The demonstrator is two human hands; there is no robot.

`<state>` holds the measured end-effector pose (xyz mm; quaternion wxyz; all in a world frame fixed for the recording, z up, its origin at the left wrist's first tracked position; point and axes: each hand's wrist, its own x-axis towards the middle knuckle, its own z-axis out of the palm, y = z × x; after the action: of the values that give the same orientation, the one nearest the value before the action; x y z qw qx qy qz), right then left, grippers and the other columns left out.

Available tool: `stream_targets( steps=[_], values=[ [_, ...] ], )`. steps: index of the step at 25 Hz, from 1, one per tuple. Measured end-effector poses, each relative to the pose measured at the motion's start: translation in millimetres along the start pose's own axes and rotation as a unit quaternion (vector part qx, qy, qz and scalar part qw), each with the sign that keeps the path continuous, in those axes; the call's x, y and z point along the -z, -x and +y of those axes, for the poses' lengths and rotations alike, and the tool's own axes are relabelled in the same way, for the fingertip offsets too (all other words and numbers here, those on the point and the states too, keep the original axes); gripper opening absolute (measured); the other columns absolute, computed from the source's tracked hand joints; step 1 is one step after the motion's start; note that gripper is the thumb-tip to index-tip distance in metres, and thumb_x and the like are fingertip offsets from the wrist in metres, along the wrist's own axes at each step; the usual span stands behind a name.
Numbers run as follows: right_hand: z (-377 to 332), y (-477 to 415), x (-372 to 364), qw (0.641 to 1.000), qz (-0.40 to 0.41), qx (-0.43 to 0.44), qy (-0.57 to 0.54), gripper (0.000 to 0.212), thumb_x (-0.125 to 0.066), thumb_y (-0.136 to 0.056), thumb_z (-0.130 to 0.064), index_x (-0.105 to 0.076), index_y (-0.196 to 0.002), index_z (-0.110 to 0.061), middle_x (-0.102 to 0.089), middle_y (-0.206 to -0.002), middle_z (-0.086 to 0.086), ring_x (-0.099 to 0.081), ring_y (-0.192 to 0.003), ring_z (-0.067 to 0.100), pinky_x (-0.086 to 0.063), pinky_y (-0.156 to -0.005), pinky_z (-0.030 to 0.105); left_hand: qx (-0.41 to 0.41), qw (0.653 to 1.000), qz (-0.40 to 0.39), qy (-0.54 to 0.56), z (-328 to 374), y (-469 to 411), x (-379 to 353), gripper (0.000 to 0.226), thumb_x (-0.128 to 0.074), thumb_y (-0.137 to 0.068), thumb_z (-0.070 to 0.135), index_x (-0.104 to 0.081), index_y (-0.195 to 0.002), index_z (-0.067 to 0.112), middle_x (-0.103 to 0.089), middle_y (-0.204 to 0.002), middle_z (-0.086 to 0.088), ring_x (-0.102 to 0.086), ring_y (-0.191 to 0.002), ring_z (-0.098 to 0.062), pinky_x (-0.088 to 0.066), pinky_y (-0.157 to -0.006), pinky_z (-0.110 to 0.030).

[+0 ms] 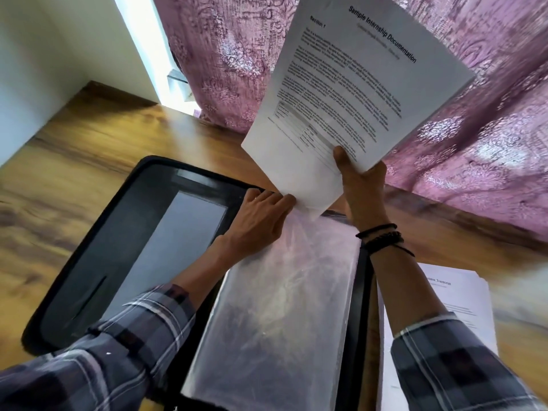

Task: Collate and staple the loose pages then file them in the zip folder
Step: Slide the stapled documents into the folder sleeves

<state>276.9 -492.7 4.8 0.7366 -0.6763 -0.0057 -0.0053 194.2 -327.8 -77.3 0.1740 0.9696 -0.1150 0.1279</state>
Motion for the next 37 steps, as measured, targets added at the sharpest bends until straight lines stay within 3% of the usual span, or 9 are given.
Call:
stream_targets(
  steps=[3,10,16,22,26,30,35,37],
  values=[
    [-2.4,0.1,5.0,0.999,0.020,0.021,0.046,0.022,-0.068,-0.091,-0.006,-0.063,-0.110,-0.015,-0.069,-0.095,-0.020,-0.069,-0.087,-0.007,-0.054,-0.076,0.015,0.001,1.000,-0.001,-0.007,0.4,-0.8,0.1,0.022,-0.038,-0.101,0.026,-0.057,-0.112,0.022,-0.069,-0.099,0.000,-0.060,-0.089,-0.023,-0.036,-0.079,-0.040],
    [13.4,-0.9,33.2,0.989,0.018,0.026,0.144,0.024,-0.062,-0.096,-0.016,-0.060,-0.120,-0.011,-0.066,-0.107,-0.007,-0.064,-0.090,-0.015,-0.052,-0.081,0.011,0.009,1.000,0.013,-0.003,1.9,0.0,-3.5,0.016,-0.041,-0.101,0.027,-0.055,-0.103,0.020,-0.065,-0.086,0.001,-0.059,-0.079,-0.024,-0.034,-0.075,-0.037],
    [28.0,11.2,52.7,0.987,0.066,0.015,0.147,0.026,-0.060,-0.097,-0.010,-0.050,-0.119,-0.020,-0.058,-0.107,-0.019,-0.056,-0.090,-0.027,-0.040,-0.080,-0.002,0.031,0.999,-0.016,0.010,-3.9,0.2,-0.7,0.030,-0.047,-0.094,0.050,-0.057,-0.103,0.023,-0.066,-0.098,0.007,-0.059,-0.093,-0.020,-0.026,-0.077,-0.032],
    [18.7,2.3,47.8,0.989,0.062,0.037,0.131,0.027,-0.063,-0.096,-0.017,-0.059,-0.122,-0.012,-0.065,-0.115,-0.006,-0.061,-0.098,-0.017,-0.046,-0.087,0.007,-0.017,0.995,-0.057,0.077,-0.3,-7.4,-0.5,0.017,-0.047,-0.095,0.030,-0.057,-0.089,0.017,-0.064,-0.083,0.004,-0.061,-0.085,-0.021,-0.034,-0.086,-0.035],
    [9.4,-2.3,35.2,0.988,0.056,0.052,0.135,0.020,-0.065,-0.094,-0.018,-0.058,-0.112,-0.022,-0.063,-0.104,-0.020,-0.061,-0.093,-0.020,-0.046,-0.085,0.006,-0.030,0.992,-0.055,0.106,4.5,-9.6,1.3,0.017,-0.043,-0.096,0.023,-0.055,-0.095,0.011,-0.064,-0.082,-0.003,-0.059,-0.082,-0.026,-0.029,-0.078,-0.027],
    [2.8,-2.2,26.4,0.985,0.060,0.082,0.136,0.020,-0.065,-0.094,-0.016,-0.059,-0.113,-0.019,-0.064,-0.106,-0.013,-0.061,-0.094,-0.018,-0.048,-0.086,0.010,-0.055,0.988,-0.039,0.137,14.5,-10.6,3.8,0.017,-0.051,-0.095,0.025,-0.056,-0.092,0.010,-0.065,-0.075,-0.004,-0.059,-0.071,-0.027,-0.039,-0.072,-0.033],
    [-7.5,-2.6,23.7,0.978,0.076,0.135,0.143,0.026,-0.062,-0.096,-0.012,-0.061,-0.120,-0.001,-0.064,-0.113,-0.005,-0.063,-0.095,-0.015,-0.051,-0.085,0.012,-0.079,0.980,-0.036,0.181,36.5,-13.4,-2.4,0.016,-0.051,-0.095,0.021,-0.059,-0.096,0.008,-0.067,-0.078,-0.008,-0.060,-0.068,-0.030,-0.044,-0.062,-0.037],
    [-8.3,-2.8,22.1,0.977,0.073,0.138,0.144,0.023,-0.062,-0.096,-0.014,-0.062,-0.118,-0.007,-0.066,-0.110,-0.005,-0.065,-0.097,-0.010,-0.052,-0.086,0.016,-0.078,0.983,-0.028,0.166,43.1,-16.2,-3.7,0.016,-0.051,-0.096,0.020,-0.059,-0.097,0.007,-0.068,-0.079,-0.010,-0.060,-0.066,-0.030,-0.043,-0.057,-0.035]
  ],
)
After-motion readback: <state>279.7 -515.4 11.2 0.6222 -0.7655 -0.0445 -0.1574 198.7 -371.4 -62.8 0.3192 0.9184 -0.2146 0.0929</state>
